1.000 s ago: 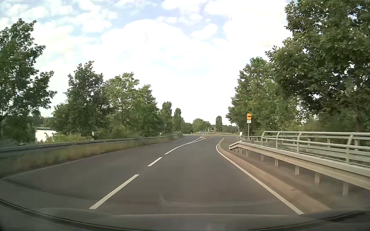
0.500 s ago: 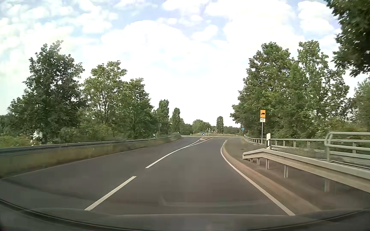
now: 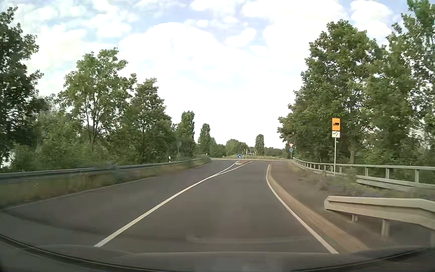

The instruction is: Follow the waypoints while adhering to traffic rules and regulations

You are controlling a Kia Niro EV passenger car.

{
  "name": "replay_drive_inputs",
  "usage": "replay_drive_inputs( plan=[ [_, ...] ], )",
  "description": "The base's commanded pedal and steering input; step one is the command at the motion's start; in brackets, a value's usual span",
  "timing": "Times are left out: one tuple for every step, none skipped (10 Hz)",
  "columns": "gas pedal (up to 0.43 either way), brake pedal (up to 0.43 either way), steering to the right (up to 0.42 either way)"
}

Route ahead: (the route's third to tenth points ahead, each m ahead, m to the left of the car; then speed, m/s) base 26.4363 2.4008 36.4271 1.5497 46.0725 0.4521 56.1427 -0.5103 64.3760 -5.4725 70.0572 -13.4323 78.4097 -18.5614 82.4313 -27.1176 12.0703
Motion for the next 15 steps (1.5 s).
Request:
replay_drive_inputs(
  plan=[
    [0.000,0.030,0.007],
    [0.000,0.043,0.011],
    [0.000,0.055,0.013],
    [0.000,0.061,0.014],
    [0.000,0.079,0.015],
    [0.000,0.091,0.016],
    [0.000,0.098,0.018],
    [0.000,0.104,0.019],
    [0.000,0.116,0.021],
    [0.000,0.128,0.024],
    [0.000,0.134,0.025],
    [0.000,0.146,0.026],
    [0.000,0.159,0.026],
    [0.000,0.165,0.027],
    [0.000,0.189,0.027]
  ],
)
